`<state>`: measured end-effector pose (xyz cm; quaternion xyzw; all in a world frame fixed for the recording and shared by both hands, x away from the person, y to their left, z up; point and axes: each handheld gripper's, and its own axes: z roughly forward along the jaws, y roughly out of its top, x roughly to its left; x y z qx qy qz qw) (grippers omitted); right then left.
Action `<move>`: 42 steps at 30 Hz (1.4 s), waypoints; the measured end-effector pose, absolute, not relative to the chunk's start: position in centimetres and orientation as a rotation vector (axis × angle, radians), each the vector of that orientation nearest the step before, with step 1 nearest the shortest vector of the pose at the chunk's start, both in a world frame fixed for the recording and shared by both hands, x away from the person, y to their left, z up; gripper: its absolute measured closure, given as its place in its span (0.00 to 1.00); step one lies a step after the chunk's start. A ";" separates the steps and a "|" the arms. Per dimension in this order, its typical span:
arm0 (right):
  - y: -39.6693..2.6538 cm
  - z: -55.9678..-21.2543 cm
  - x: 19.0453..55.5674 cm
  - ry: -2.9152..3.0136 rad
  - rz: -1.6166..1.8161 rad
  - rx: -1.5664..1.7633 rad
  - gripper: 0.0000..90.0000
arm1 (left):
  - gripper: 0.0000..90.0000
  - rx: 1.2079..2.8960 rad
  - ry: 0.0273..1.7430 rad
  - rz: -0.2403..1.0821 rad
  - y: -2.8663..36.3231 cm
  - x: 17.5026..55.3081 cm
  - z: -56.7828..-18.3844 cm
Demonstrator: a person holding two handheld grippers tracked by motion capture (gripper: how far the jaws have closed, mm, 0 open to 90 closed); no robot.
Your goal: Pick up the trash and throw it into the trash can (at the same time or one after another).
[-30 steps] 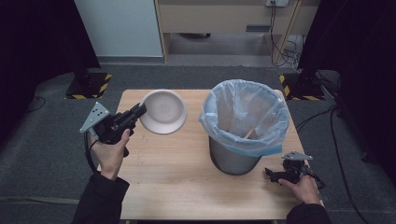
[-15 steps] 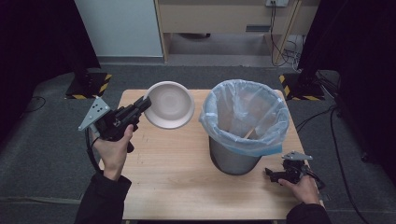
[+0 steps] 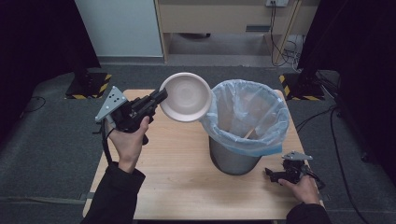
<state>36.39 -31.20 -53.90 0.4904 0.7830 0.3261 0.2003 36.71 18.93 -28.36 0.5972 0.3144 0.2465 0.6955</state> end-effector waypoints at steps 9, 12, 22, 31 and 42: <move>-31.2 -53.9 36.4 2.188 0.911 1.368 0.00 | 0.93 1.331 0.668 0.532 16.1 37.4 -27.2; -31.2 -53.9 36.4 2.188 0.910 1.368 0.00 | 0.93 1.335 0.658 0.527 15.5 37.5 -27.0; -31.2 -53.9 36.4 2.188 0.911 1.367 0.00 | 0.93 1.365 0.613 0.502 11.5 38.1 -26.5; -31.2 -53.9 36.4 2.188 0.911 1.368 0.00 | 0.93 1.423 0.596 0.466 7.7 39.3 -27.5; -31.2 -53.9 36.4 2.188 0.910 1.368 0.00 | 0.88 1.501 0.583 0.383 5.3 40.9 -29.6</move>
